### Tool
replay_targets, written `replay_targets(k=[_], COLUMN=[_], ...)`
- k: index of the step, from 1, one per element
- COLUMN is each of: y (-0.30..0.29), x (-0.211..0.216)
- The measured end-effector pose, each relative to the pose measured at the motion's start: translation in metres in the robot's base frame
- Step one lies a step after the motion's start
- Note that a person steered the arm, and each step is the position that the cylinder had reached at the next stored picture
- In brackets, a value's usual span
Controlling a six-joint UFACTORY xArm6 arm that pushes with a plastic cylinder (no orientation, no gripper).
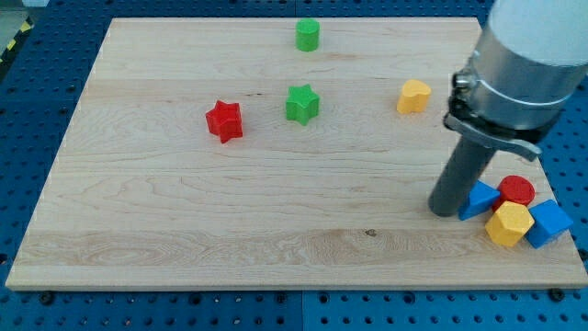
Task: Move the red star closer to the group of blocks
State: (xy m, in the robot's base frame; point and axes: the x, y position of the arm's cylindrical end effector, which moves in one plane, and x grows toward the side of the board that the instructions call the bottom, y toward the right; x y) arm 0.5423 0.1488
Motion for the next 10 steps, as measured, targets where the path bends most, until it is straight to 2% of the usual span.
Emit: replay_targets(k=[2,4,5,6,7,10], y=[-0.139,-0.308,-0.317,-0.304,-0.288,-0.157], x=[-0.016,-0.071,-0.136,-0.155,-0.153,-0.068])
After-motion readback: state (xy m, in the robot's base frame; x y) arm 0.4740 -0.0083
